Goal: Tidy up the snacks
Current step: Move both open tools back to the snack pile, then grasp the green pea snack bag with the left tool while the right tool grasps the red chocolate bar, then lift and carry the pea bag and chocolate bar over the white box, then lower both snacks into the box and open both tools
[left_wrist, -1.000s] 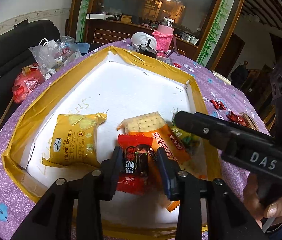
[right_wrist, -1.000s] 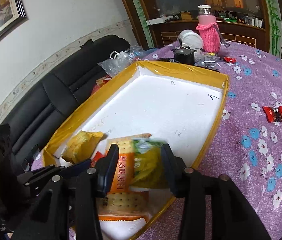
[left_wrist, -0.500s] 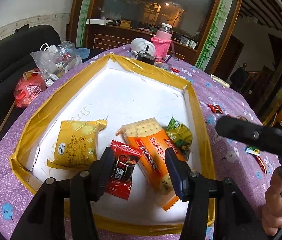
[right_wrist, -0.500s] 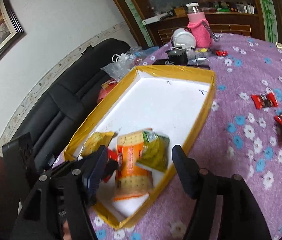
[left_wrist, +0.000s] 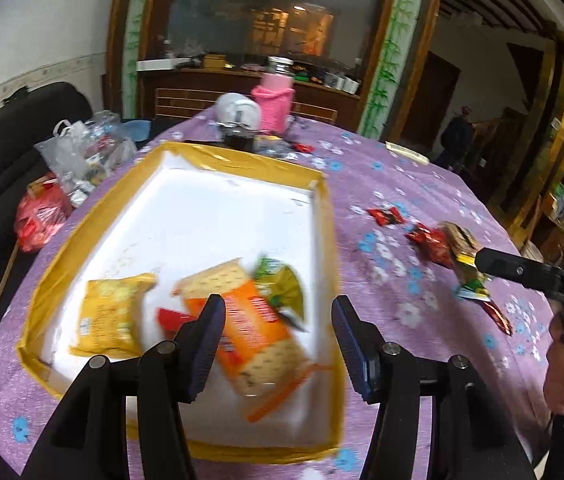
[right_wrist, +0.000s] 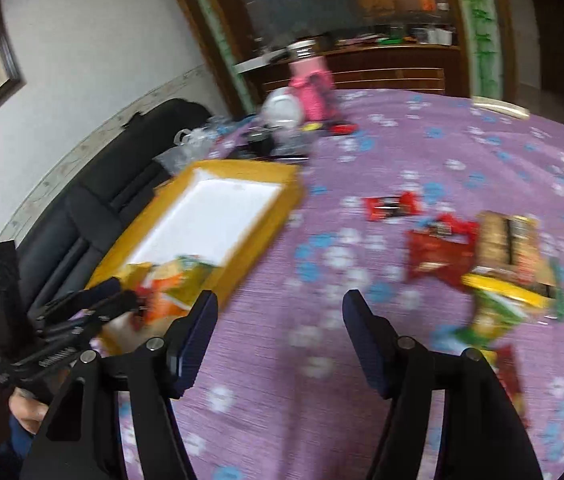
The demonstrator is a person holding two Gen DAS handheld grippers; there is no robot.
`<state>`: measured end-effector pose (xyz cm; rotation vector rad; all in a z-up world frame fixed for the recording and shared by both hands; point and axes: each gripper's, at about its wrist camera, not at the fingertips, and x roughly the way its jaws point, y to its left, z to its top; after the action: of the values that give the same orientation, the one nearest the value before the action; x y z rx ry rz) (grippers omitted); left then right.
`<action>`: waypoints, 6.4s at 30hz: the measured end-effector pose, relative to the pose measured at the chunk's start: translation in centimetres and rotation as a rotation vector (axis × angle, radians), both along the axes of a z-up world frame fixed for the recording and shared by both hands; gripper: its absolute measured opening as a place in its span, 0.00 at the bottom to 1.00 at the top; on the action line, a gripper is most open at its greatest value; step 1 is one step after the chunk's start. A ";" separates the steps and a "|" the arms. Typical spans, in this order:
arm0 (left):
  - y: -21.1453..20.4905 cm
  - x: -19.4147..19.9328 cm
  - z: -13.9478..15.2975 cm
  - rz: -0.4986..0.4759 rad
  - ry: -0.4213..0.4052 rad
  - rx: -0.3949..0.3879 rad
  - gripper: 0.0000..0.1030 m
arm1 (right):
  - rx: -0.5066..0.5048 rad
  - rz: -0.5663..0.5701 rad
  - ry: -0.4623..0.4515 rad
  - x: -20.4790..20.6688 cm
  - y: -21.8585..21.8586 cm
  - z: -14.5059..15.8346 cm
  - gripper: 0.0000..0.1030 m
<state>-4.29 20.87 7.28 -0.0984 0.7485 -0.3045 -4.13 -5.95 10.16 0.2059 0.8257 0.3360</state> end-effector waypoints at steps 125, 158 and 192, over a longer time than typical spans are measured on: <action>-20.4 4.5 -3.0 -0.408 0.110 -0.012 0.33 | -0.035 -0.269 0.031 -2.2 -14.5 -4.5 0.25; 4.0 3.4 -1.6 0.058 0.032 -0.115 0.33 | 0.034 0.138 0.012 2.1 10.4 0.0 0.25; 8.5 3.0 -2.5 0.135 0.055 -0.153 0.34 | -0.019 0.198 0.084 6.9 19.7 -4.7 0.31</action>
<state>-1.26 29.40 4.76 -0.3015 0.7687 -0.2301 2.79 13.79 5.45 0.1215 0.9348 0.5081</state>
